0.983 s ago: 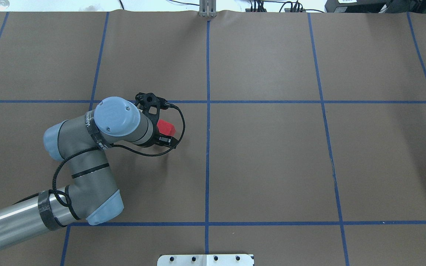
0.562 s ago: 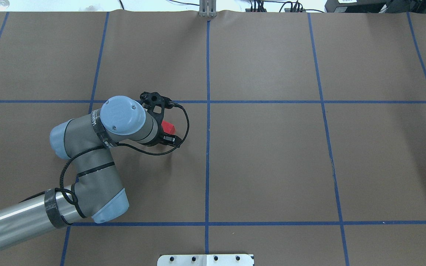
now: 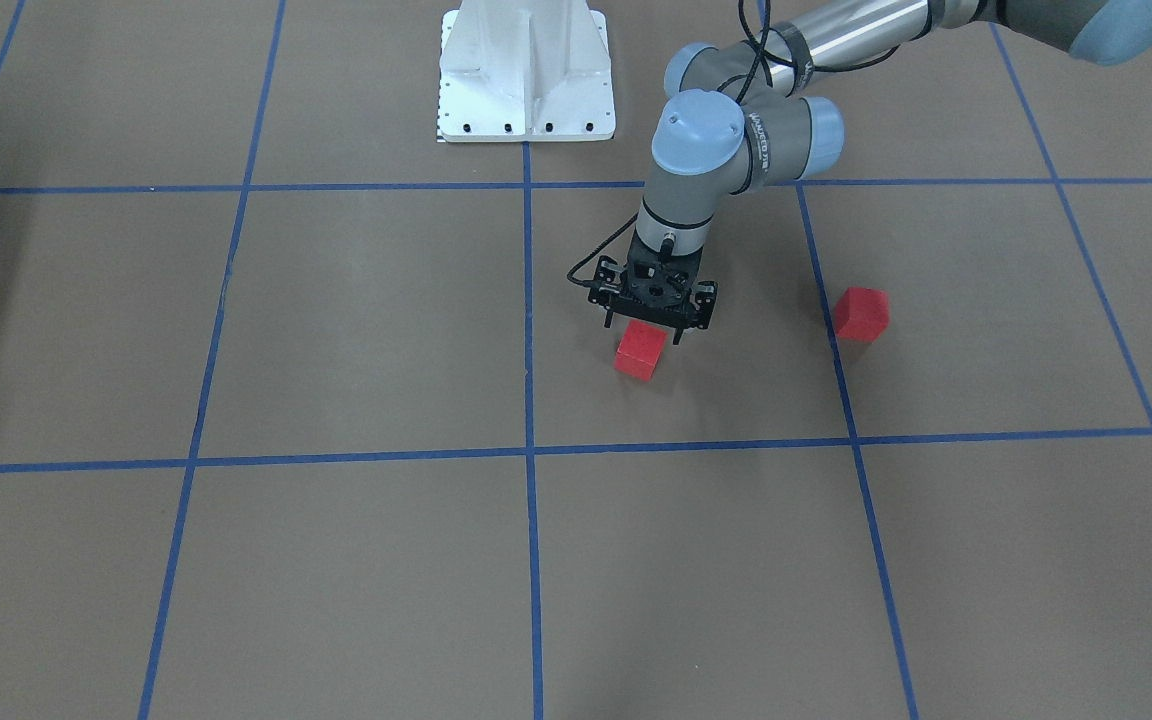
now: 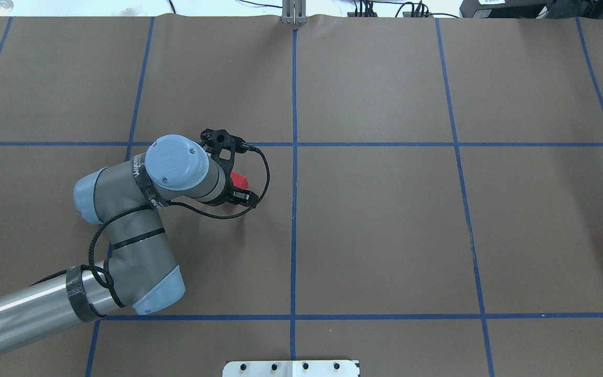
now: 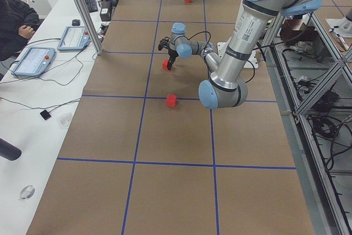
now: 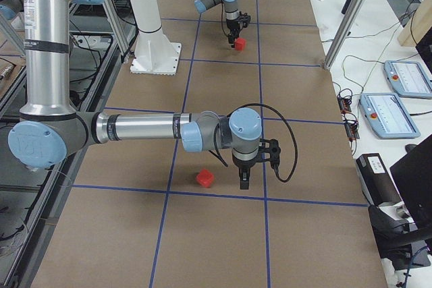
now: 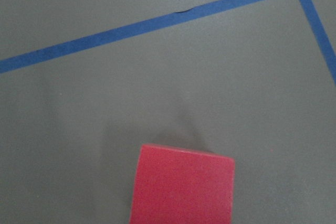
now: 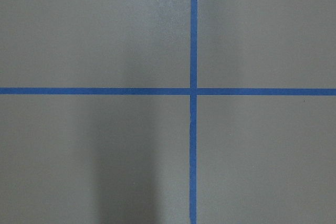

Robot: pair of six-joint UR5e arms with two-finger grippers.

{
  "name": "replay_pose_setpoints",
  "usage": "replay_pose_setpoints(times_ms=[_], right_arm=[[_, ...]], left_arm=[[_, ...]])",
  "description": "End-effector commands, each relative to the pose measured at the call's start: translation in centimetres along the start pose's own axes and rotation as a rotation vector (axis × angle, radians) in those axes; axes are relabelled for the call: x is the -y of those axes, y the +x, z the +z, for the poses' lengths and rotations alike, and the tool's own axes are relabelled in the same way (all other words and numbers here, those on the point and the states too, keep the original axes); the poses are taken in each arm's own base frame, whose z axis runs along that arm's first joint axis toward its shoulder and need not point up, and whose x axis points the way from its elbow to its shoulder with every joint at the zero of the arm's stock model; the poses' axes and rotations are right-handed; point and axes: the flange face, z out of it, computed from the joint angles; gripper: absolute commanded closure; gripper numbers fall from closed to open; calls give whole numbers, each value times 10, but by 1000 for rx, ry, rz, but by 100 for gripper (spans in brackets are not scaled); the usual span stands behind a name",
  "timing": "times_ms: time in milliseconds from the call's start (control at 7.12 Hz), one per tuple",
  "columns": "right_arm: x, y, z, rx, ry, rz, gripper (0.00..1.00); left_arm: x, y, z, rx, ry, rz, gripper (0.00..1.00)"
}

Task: Form red blocks into L shape at center
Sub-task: 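Lower the left gripper and close it on the red cube, then carry the held red cube with the left gripper toward the grid center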

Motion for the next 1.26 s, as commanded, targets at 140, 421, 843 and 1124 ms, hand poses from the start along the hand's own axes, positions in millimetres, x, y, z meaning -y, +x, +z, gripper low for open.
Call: replay_pose_setpoints(times_ms=[140, 421, 843, 1124], right_arm=[[0, 2, 2, 0, -4, 4, 1], [0, 2, 2, 0, -5, 6, 1], [0, 3, 4, 0, -7, 7, 1], [0, 4, 4, 0, -7, 9, 1]], left_arm=[[4, -3, -1, 5, 8, -14, 31], [16, -1, -10, -2, 28, -25, 57], [38, 24, -34, -42, 60, -155, 100], [51, 51, -49, -47, 52, -289, 100]])
